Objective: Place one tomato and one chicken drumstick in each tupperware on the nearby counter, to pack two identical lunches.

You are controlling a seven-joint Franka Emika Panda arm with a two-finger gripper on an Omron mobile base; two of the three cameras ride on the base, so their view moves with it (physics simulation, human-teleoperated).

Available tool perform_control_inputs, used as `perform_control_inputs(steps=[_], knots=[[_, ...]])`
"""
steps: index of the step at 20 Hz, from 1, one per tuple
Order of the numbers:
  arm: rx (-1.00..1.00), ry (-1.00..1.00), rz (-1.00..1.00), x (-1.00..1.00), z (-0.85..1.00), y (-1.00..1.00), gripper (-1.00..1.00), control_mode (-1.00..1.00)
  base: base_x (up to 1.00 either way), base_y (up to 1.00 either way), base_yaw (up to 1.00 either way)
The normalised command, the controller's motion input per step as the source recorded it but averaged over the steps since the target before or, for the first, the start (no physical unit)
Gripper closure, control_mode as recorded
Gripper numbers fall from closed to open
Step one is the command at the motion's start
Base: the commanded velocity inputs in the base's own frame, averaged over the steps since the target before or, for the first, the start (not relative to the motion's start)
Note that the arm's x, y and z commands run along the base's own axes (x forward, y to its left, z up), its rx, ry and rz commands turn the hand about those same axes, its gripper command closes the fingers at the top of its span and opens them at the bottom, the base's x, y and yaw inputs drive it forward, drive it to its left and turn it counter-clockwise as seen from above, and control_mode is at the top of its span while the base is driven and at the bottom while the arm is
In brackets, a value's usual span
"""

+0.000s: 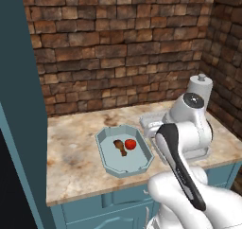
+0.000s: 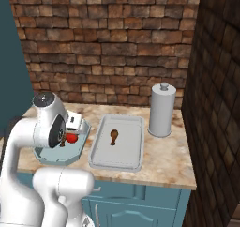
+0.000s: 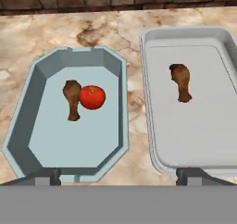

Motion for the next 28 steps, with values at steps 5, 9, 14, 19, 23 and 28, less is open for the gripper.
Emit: perform_control_inputs(steps=[5, 9, 14, 19, 23, 28], knots=[[-0.03, -0.19, 0.0, -0.79, 1.0, -0.16, -1.0, -1.0, 0.0, 0.0, 0.0], [-0.04, -0.19, 0.0, -0.96, 0.58, -0.04, -1.0, -1.0, 0.0, 0.0, 0.0], [-0.05, -0.26, 0.0, -1.0, 0.06, 0.0, -1.0, -1.0, 0.0, 0.0, 0.0], [-0.01, -0.22, 0.0, -0.8, 0.0, 0.0, -1.0, 1.0, -0.2, 0.0, 0.0], [0.0, 0.0, 0.0, 0.0, 0.0, 0.0, -1.0, 1.0, -1.0, 0.0, 0.0], [0.0, 0.0, 0.0, 0.0, 0.0, 0.0, -1.0, 1.0, -1.0, 0.0, 0.0]])
